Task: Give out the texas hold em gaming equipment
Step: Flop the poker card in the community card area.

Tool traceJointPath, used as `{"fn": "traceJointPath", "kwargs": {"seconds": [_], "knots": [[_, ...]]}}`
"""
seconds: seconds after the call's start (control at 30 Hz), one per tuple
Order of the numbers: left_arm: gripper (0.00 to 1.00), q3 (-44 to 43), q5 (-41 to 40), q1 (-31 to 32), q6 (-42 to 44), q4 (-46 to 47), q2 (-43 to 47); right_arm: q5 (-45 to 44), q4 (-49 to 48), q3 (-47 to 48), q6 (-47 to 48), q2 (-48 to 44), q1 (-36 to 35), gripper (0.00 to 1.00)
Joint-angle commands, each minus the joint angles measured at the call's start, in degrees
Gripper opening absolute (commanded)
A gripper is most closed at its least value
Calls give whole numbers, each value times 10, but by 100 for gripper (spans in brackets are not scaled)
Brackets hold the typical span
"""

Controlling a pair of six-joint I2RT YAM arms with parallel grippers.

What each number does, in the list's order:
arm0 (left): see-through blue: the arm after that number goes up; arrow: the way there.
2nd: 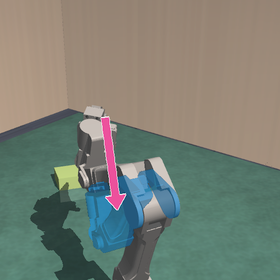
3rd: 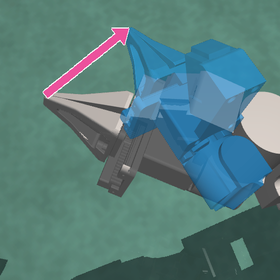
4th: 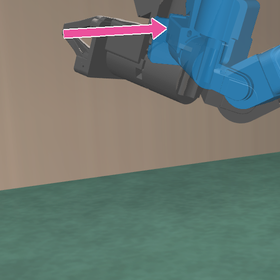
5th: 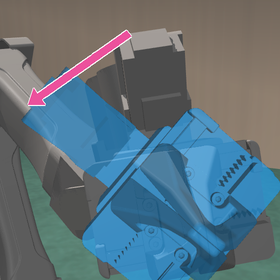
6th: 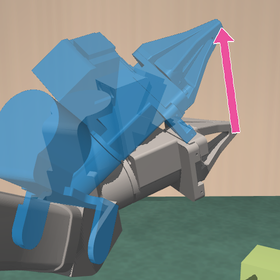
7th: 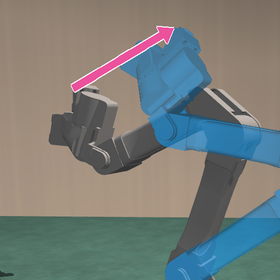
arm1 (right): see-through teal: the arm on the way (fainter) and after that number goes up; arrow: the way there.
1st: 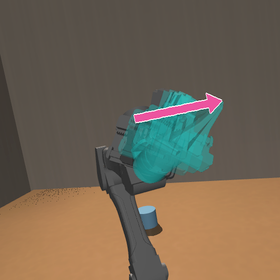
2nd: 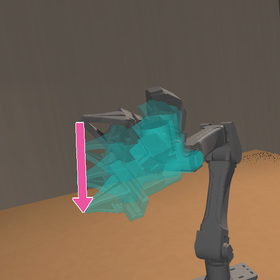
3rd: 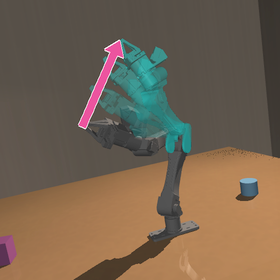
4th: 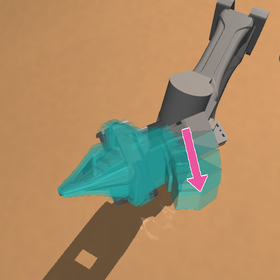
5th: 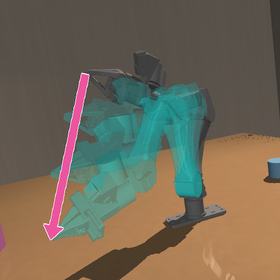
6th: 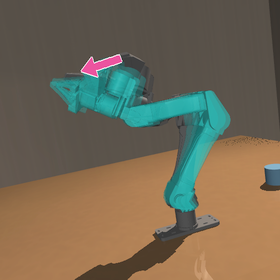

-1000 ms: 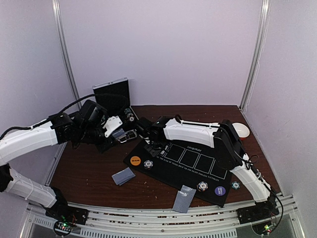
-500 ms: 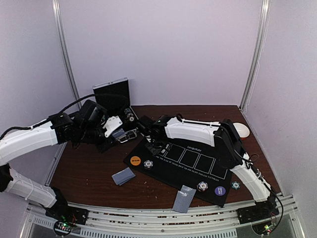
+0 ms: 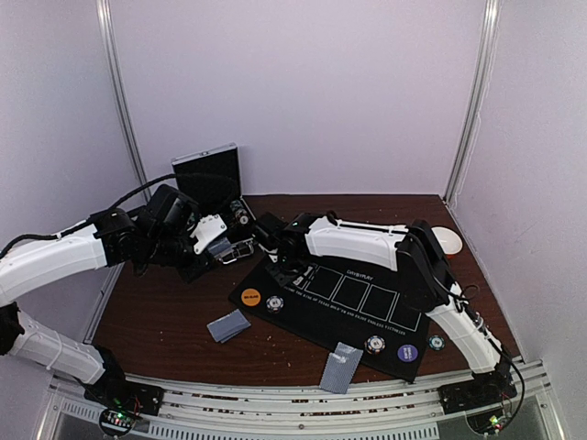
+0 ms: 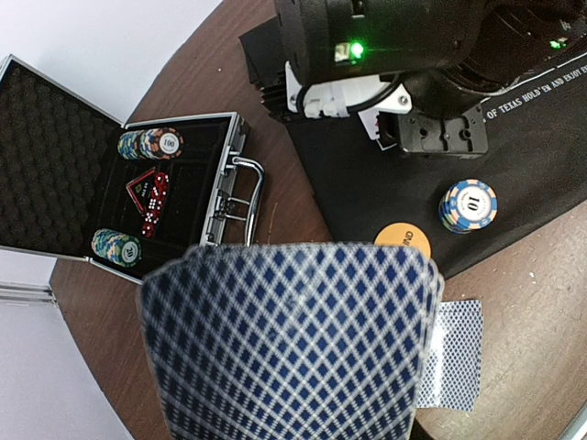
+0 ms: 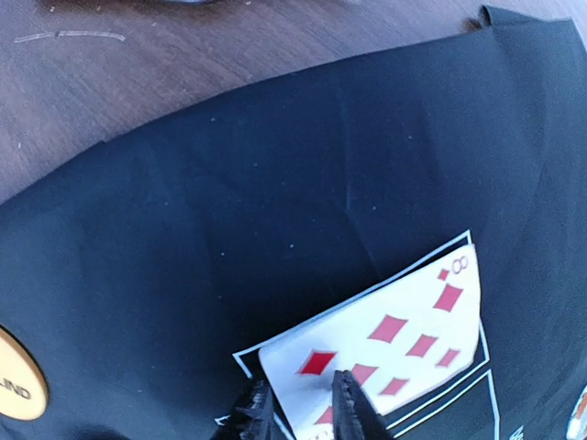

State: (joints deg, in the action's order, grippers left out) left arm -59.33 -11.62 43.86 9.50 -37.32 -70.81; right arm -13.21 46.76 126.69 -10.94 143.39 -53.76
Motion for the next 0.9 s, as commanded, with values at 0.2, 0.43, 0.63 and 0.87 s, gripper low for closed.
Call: {"fn": "traceJointPath", "kwargs": {"seconds": [0.2,0.43,0.63,0.87], "knots": [[40,8,6,-3,4,24,9,-1,5,-16,26,-41,8,38],[40,9,6,-4,5,24,10,-29,12,-35,74,-65,12,41],[40,9,6,-4,5,25,8,33,-13,-39,106,-93,19,44],[40,7,3,-3,4,24,8,136,-97,-26,82,-58,42,39]]}}
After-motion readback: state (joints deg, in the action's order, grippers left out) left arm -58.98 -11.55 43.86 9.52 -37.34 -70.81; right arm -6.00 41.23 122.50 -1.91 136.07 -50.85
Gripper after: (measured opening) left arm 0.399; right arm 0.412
